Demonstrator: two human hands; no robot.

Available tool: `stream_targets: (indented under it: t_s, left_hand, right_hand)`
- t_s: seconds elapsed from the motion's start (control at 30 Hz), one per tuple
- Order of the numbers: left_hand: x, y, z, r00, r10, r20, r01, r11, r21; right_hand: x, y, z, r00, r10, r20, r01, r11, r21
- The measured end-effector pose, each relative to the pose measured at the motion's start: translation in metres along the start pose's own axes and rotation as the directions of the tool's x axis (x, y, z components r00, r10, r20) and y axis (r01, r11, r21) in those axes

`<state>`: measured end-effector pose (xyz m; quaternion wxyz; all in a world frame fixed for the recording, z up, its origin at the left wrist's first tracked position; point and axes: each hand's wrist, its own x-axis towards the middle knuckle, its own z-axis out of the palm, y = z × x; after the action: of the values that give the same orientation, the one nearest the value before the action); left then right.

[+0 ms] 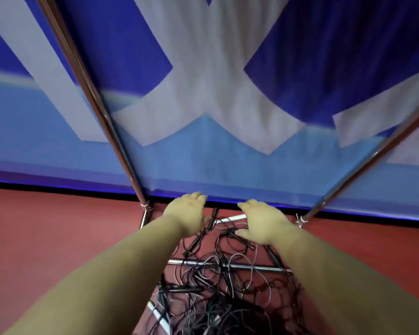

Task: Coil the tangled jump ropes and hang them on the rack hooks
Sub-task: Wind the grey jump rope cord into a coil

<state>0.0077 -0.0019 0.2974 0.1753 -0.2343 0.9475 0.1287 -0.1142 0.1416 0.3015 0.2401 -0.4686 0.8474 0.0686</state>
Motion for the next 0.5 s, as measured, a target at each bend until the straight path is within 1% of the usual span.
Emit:
stream_targets:
  t_s: [0.13,0.33,0.5]
  left_hand:
    - [0.020,-0.010,0.059,0.997,-0.018,0.081,0.020,1.000,-0.015]
    - [0.045,-0.015,0.141,0.976,-0.067,0.207,0.085,0.993,-0.080]
    - [0.063,-0.010,0.191,0.963,-0.056,0.262,0.089,0.989,-0.114]
  right_hand:
    - [0.026,0.008,0.054,0.997,0.020,0.078,-0.023,0.999,0.043]
    - [0.060,0.015,0.129,0.989,0.012,0.145,-0.023,0.997,0.077]
    - [0.084,0.024,0.179,0.978,0.038,0.207,-0.060,0.993,0.098]
